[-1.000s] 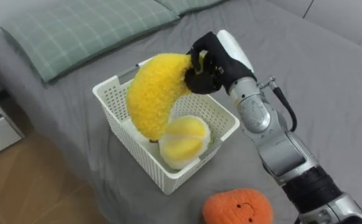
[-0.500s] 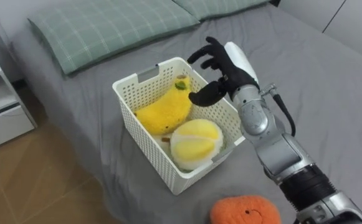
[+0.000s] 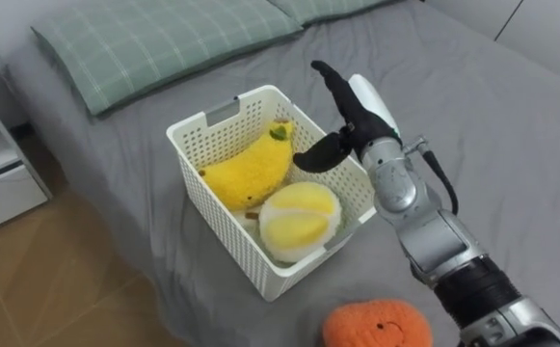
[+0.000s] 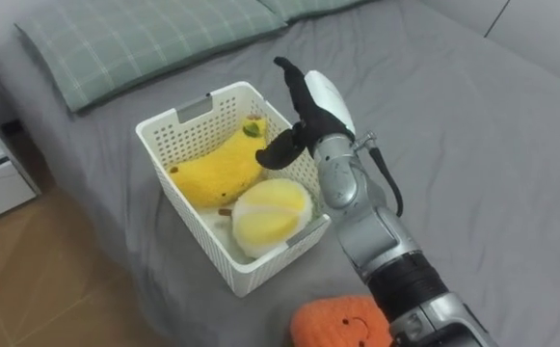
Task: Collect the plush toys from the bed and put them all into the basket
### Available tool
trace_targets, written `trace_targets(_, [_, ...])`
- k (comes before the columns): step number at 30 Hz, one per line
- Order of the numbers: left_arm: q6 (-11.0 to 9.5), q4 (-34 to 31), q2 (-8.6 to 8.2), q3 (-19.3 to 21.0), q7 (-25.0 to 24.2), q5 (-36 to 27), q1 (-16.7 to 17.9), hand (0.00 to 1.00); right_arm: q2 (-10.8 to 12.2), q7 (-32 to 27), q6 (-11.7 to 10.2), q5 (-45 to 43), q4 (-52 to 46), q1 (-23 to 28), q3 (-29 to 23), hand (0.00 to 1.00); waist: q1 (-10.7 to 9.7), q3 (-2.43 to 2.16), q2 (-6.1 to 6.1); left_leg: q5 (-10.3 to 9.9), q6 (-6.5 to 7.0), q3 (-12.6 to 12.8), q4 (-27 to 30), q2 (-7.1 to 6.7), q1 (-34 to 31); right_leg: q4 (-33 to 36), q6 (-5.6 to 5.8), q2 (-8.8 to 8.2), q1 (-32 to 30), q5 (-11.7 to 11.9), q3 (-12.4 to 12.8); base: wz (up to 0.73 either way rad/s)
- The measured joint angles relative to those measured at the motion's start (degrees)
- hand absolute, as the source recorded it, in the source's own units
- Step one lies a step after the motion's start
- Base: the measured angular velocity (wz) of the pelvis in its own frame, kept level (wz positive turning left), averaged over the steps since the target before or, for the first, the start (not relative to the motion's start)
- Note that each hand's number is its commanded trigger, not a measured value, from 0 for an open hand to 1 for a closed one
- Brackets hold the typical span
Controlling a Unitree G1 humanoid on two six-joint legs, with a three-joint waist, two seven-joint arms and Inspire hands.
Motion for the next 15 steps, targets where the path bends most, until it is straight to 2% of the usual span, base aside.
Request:
trace_targets(9, [0.00, 0.00, 0.00, 0.32, -0.23, -0.02, 0.62, 0.00, 0.00, 0.00, -0.24, 0.12, 0.02, 0.00, -0.01, 0.00, -0.17, 0.05, 0.08, -0.17, -0.15, 0.54, -0.06, 0.22, 0.38, 0.10, -0.07, 0.09, 0.08, 0.05, 0.69, -0.02])
trace_targets(15, [-0.01, 0.01, -0.03, 0.49, -0.24, -0.03, 1.24, 0.00, -0.68, -0.06, -1.38, 5.94, 0.01, 0.02, -1.59, 0.00, -0.86, 0.10, 0.18, -0.22, 0.03, 0.68, -0.08, 0.24, 0.52, 0.10, -0.07, 0.06, 0.07, 0.06, 0.74, -0.01])
